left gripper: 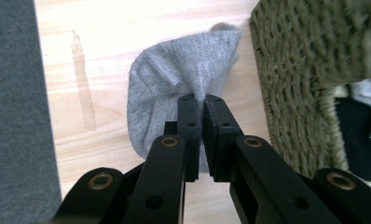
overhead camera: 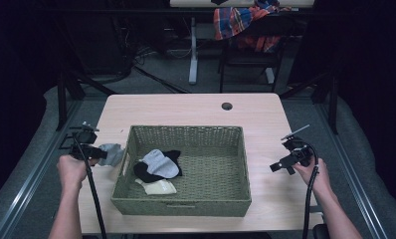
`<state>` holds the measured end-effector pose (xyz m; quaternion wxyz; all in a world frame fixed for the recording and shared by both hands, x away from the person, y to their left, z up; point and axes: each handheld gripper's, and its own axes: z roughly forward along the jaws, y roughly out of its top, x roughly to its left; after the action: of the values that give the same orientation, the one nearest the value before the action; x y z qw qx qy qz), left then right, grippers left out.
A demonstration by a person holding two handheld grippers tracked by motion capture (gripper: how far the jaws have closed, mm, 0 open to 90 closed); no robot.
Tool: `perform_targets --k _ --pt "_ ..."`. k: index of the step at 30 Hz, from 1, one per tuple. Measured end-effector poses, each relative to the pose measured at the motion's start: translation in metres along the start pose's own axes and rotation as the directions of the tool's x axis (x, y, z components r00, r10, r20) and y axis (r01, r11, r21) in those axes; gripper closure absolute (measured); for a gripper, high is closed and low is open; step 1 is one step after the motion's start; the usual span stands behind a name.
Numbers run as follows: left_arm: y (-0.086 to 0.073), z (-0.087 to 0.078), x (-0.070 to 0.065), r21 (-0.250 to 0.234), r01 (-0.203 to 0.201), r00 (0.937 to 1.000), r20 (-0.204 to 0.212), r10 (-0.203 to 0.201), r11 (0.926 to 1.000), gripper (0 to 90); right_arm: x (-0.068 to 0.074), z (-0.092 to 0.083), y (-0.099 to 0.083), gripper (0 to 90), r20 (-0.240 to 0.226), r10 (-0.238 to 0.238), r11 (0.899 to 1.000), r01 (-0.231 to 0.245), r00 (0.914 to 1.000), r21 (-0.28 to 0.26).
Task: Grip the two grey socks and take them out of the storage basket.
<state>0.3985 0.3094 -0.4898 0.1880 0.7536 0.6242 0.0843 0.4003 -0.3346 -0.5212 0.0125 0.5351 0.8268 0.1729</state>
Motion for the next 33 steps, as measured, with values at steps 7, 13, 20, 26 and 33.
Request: perform_targets --k 7,13,20,26,33 --pt "-0.005 0.021 0.005 0.066 0.02 0.9998 0.001 -0.02 0.9977 85.7 -0.001 0.0 0.001 7.6 -0.007 -0.023 0.999 0.023 0.9997 0.024" --pt "-0.006 0.03 0.012 0.069 0.047 0.9984 0.027 -0.049 0.9965 71.9 -0.001 0.0 0.001 7.6 -0.009 -0.018 1.0 0.018 0.9998 0.021" --pt "-0.004 0.0 0.009 0.008 0.092 0.9958 0.001 -0.092 0.9957 29.2 -0.001 0.001 0.001 7.6 -0.013 -0.008 1.0 0.008 0.9999 0.01" --pt "0.002 -0.034 -0.007 -0.07 0.036 0.9993 -0.009 -0.037 0.9969 13.3 0.0 0.0 0.001 7.6 -0.012 -0.016 1.0 0.016 0.9998 0.01" --pt "0.014 -0.06 -0.043 -0.136 -0.061 0.998 0.005 0.062 0.9889 0.3 0.001 0.001 0.001 7.7 -0.013 -0.011 1.0 0.011 0.9999 0.008"
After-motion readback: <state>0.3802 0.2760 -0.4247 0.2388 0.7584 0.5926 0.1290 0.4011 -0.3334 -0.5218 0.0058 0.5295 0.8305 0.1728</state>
